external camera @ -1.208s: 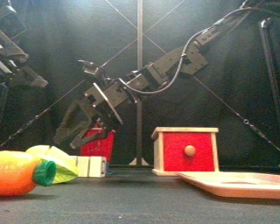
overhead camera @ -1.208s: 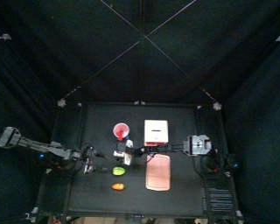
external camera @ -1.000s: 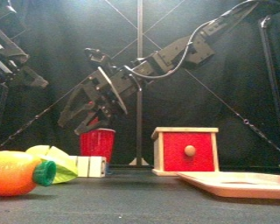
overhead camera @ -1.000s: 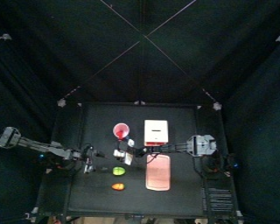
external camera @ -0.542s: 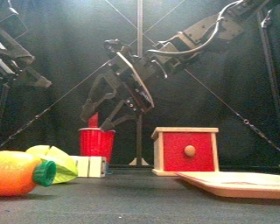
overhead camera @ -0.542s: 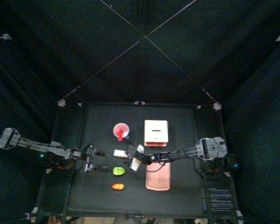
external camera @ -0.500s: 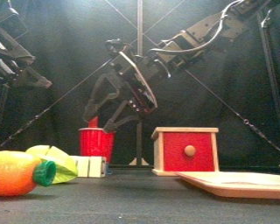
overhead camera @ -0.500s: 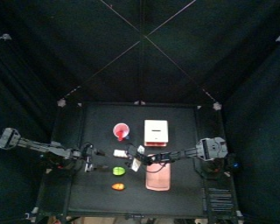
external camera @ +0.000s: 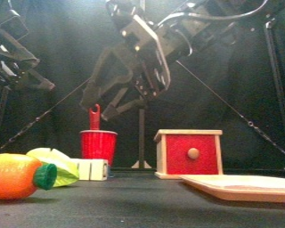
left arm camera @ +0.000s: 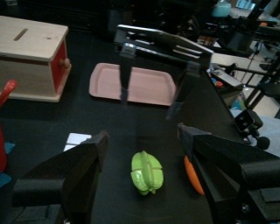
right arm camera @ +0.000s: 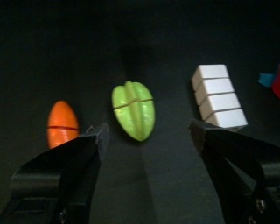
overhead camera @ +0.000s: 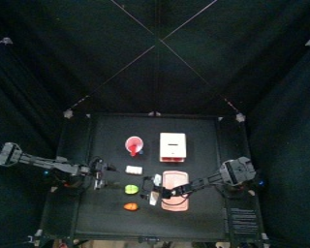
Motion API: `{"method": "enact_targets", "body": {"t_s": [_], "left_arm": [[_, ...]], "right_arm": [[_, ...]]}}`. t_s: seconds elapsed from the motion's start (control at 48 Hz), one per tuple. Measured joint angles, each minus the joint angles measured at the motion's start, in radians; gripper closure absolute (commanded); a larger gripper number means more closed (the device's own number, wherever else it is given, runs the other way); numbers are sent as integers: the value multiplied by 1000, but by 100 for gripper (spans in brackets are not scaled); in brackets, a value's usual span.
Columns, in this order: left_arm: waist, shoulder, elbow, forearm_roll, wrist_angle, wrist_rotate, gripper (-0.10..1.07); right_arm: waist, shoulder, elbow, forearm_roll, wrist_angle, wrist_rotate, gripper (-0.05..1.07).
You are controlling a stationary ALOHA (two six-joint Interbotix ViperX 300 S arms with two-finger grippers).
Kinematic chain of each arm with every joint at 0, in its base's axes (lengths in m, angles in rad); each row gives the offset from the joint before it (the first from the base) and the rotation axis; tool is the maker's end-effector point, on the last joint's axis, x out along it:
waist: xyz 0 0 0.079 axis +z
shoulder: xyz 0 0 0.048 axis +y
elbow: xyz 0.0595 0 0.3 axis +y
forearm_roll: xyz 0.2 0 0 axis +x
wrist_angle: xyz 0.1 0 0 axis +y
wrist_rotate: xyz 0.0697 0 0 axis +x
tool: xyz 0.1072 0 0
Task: Grab starfruit
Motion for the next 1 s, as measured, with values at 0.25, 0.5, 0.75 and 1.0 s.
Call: {"method": "enact_targets", "body": {"t_s": [0.25,0.5,0.75,1.0], "left_arm": [[3,0,3,0,-2,0,0],[6,0,3,0,-2,0,0],[11,0,3,-2,-2,0,0],[12,0,5,0,-2,-2,0]], "right_arm": [[-8,41,-44,-3,12,2,1],[-8,109,-91,-23,14,2,1],[-8,143,-123,-23,-9,2,1],[-8,179,-146,-25,-23,2,1]]}}
